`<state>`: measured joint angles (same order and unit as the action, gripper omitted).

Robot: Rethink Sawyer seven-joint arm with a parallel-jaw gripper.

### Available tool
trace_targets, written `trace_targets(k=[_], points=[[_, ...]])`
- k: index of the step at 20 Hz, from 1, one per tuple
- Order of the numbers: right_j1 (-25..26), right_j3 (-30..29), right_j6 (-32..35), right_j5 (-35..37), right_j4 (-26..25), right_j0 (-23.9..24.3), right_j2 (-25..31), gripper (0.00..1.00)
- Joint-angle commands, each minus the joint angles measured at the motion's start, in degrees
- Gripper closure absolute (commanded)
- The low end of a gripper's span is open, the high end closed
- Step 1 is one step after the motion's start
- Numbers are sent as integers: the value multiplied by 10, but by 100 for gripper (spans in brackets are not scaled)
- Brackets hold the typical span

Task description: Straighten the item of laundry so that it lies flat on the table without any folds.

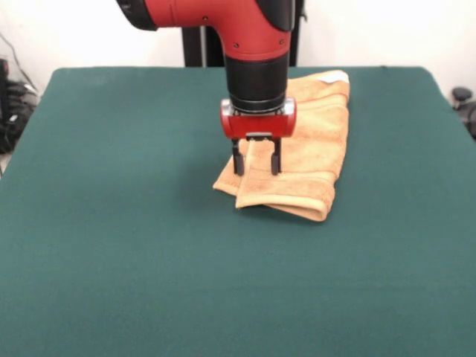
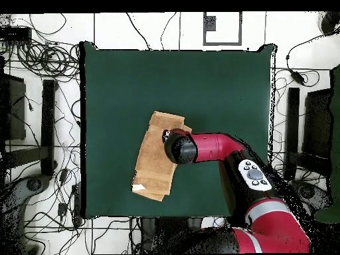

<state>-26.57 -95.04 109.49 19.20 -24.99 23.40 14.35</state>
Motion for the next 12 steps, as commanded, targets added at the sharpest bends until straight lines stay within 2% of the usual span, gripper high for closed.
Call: trace_targets(k=[1, 12], points=[[18, 34, -10, -24, -24, -10, 49, 0], [16, 27, -10, -30, -27, -5, 51, 0]])
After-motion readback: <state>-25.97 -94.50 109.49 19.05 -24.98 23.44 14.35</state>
